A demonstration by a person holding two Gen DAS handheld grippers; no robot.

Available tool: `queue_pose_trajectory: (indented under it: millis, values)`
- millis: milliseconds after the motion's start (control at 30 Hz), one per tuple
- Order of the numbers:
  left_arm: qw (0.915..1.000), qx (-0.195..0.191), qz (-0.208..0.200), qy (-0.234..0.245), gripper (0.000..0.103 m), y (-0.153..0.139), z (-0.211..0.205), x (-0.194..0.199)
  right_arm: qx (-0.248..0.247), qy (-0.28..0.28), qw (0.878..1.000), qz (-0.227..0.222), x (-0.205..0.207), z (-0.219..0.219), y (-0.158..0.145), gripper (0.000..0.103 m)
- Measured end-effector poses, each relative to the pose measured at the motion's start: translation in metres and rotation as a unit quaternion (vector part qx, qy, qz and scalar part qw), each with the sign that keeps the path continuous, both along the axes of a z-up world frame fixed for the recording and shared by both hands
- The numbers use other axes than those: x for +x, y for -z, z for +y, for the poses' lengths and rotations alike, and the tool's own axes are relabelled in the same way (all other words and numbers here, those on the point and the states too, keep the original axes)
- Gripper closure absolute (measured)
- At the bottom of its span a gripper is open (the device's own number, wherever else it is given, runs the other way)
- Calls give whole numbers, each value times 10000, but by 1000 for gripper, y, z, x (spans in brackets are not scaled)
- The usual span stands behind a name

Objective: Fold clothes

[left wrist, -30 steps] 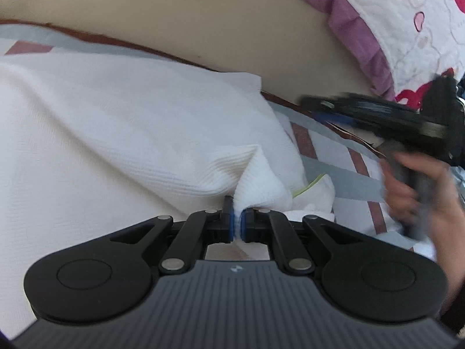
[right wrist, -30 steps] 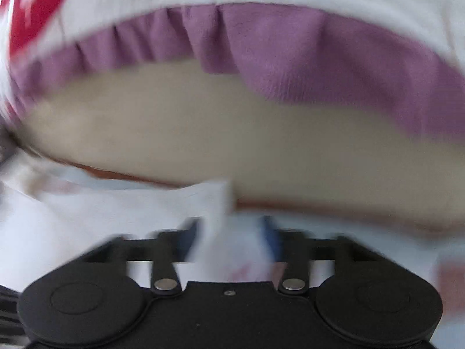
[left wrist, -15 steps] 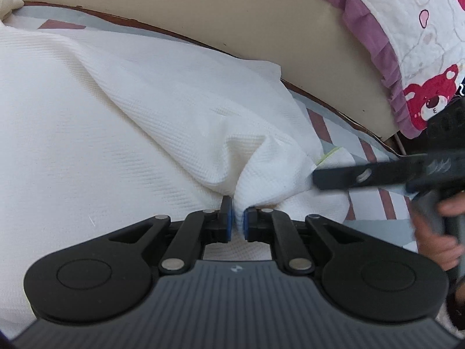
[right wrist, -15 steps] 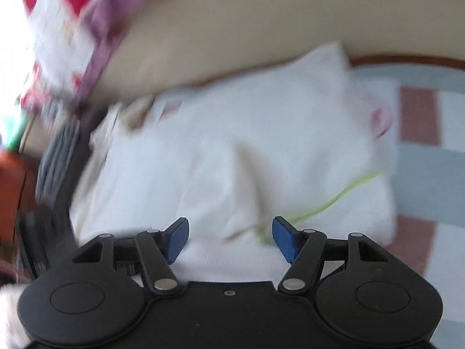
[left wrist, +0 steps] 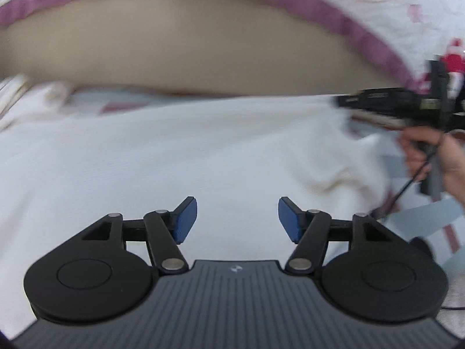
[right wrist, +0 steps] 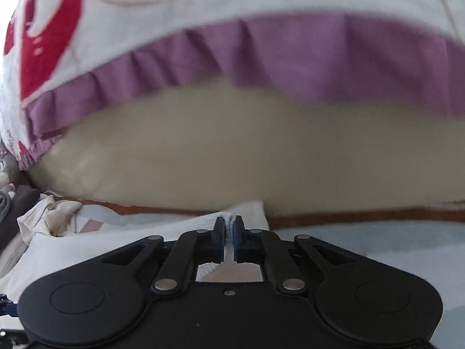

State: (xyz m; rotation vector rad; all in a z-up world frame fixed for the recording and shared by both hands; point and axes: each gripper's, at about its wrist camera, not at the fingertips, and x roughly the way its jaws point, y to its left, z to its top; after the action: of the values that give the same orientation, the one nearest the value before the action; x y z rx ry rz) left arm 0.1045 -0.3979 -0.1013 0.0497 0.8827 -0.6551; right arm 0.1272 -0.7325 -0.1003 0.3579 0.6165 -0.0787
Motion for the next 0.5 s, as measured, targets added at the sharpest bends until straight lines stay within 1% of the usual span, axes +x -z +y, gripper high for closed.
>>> queue_pose_trajectory:
  millis: [67, 100, 133, 167, 200, 233, 267, 300, 333, 367, 400, 433, 467, 500]
  values:
    - [9982, 27, 344, -482, 42, 12, 23, 4, -378, 230, 9988, 202, 5, 2, -1, 77]
    - [9967, -39, 471, -667, 42, 17, 31, 5, -468, 304, 9979, 339, 9, 6, -3, 73]
    - [9947, -102, 585, -835, 42, 21, 41, 6, -372, 334, 9979, 401, 9, 6, -6, 59]
    - [9932, -156, 657, -947, 42, 24, 50, 5, -72, 305, 9987, 399, 7, 3, -9, 51]
    - [9920, -194, 709, -1028, 42, 26, 58, 5, 307, 200, 9985, 395, 3, -1, -11, 49]
    - [9924, -175, 693, -998, 42, 26, 58, 5, 807, -38, 9958, 437, 1, -4, -10, 47]
    - [9929, -155, 676, -967, 42, 26, 57, 6, 1374, -336, 9887, 501, 1, -5, -8, 38]
    - [9935, -118, 651, -925, 42, 26, 57, 6, 1856, -613, 9784, 677, 1, -5, -3, 32]
    - [9947, -13, 591, -842, 42, 25, 52, 6, 2281, -875, 9653, 922, 1, -4, 4, 29]
    - [9957, 98, 512, -761, 42, 25, 44, 7, 2497, -1012, 9561, 1150, -1, -1, 9, 29]
    - [9965, 203, 436, -683, 42, 25, 38, 8, 2425, -1116, 9544, 1337, -7, 6, 11, 29]
    - [9970, 284, 367, -614, 42, 25, 35, 7, 2251, -1250, 9545, 1504, -13, 15, 10, 29]
    - [9974, 365, 298, -546, 42, 24, 32, 7, 1922, -1496, 9574, 1552, -19, 25, 7, 29]
    - [9976, 440, 239, -481, 42, 23, 30, 7, 1346, -1775, 9636, 1478, -23, 38, 2, 29]
